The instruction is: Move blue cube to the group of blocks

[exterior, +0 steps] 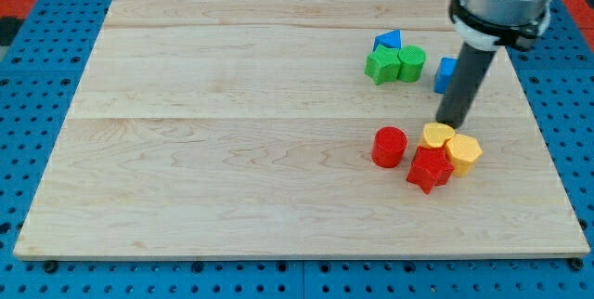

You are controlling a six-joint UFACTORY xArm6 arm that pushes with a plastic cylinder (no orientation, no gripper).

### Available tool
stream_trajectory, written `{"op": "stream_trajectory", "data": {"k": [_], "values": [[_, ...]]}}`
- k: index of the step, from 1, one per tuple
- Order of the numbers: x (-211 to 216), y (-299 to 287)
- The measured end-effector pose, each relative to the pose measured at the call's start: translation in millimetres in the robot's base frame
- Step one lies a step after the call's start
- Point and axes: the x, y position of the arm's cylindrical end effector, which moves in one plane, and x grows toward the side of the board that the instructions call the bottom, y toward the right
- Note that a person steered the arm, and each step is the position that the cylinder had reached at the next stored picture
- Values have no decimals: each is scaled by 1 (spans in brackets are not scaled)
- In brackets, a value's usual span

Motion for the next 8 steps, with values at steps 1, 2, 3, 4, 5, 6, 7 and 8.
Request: {"op": "stream_trajectory", "data": {"k": [1,2,3,4,5,6,7,8], "values": [[-7,44],[-61,69],[-92,47],[-92,-18],[-83,-60],[-53,-35],[-15,-3],[-15,-10]]}}
